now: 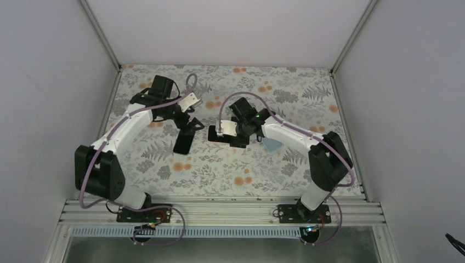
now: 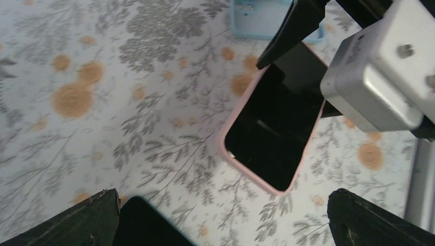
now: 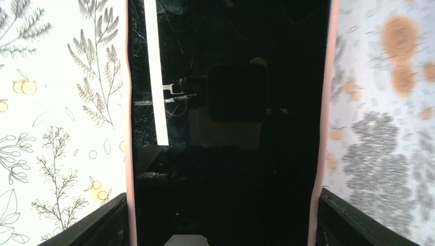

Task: Take the phone out of the phone case
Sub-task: Pick up the phone at the center of the board, then remove the phone case from the phone.

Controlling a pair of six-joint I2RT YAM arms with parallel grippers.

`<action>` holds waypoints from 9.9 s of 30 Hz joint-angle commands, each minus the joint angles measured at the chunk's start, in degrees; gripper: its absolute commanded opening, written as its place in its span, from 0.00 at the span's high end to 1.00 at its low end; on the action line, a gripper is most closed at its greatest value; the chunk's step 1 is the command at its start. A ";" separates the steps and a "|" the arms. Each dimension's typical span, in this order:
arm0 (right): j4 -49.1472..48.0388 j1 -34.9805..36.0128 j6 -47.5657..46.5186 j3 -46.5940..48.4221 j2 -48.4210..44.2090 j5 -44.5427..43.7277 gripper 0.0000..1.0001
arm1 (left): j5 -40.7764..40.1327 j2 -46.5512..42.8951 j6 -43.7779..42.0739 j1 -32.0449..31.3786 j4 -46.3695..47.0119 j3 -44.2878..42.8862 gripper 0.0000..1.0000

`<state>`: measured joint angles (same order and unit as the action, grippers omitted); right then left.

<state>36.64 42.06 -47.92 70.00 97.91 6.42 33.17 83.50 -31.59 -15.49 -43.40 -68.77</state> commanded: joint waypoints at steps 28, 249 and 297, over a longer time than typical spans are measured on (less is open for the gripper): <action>-9.42 7.47 1.39 10.85 -3.08 -11.17 0.39 | 26.65 18.06 -7.88 0.29 -23.10 -15.67 0.32; 29.96 0.48 0.23 29.28 -4.04 50.00 0.97 | -17.02 -12.36 -6.80 -10.21 2.79 -15.79 0.15; -7.92 -10.23 53.33 48.20 11.08 8.12 0.97 | -37.14 -3.97 0.66 -19.82 51.65 1.61 0.17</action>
<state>32.23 32.05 3.49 116.55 109.58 13.85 -1.89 79.15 -33.23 -35.16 3.14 -65.45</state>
